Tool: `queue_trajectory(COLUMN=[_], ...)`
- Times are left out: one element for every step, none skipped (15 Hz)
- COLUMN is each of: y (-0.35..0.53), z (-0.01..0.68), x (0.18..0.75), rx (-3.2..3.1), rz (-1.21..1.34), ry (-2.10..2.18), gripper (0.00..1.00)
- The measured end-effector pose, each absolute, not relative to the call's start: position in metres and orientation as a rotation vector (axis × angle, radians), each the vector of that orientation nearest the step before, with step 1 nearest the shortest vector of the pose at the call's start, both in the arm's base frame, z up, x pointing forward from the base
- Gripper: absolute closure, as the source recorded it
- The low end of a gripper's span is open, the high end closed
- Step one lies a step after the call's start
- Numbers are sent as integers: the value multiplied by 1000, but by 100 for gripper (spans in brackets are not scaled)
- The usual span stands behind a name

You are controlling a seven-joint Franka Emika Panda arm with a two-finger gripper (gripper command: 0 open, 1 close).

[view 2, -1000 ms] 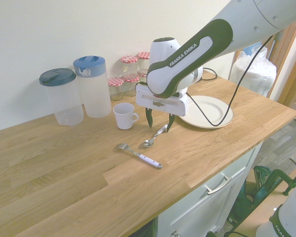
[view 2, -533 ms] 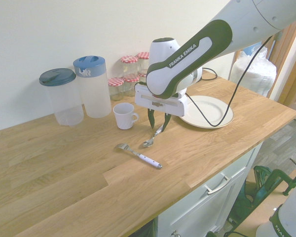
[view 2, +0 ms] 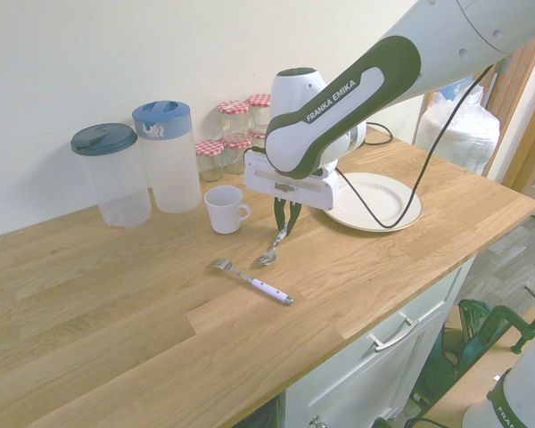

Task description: Put the spoon into the plate

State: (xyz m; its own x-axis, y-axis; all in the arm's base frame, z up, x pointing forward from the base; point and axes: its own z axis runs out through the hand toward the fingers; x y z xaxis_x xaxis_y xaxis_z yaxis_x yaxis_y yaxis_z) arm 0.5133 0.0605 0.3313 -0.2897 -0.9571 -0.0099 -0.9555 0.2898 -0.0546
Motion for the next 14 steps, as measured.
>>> queue_trajectory(y=[62, 62, 63, 62, 59, 54, 47, 41, 32, 21, 6, -12, -32, -51], z=[331, 332, 332, 334, 339, 348, 360, 372, 385, 394, 400, 404, 408, 408], x=[513, 513, 513, 513, 513, 512, 510, 507, 503, 497, 490, 485, 481, 479], rx=[-1849, -1850, -1850, -1846, -1838, -1826, -1811, -1797, -1781, -1769, -1763, -1758, -1756, -1759], rz=[-59, -60, -61, -65, -73, -84, -98, -107, -114, -118, -121, -125, -129, -130], ry=[2488, 2487, 2487, 2487, 2488, 2492, 2496, 2503, 2513, 2521, 2526, 2527, 2526, 2525], gripper=[100, 100, 100, 100, 100, 100, 100, 100, 100, 100, 100, 100, 100, 100])
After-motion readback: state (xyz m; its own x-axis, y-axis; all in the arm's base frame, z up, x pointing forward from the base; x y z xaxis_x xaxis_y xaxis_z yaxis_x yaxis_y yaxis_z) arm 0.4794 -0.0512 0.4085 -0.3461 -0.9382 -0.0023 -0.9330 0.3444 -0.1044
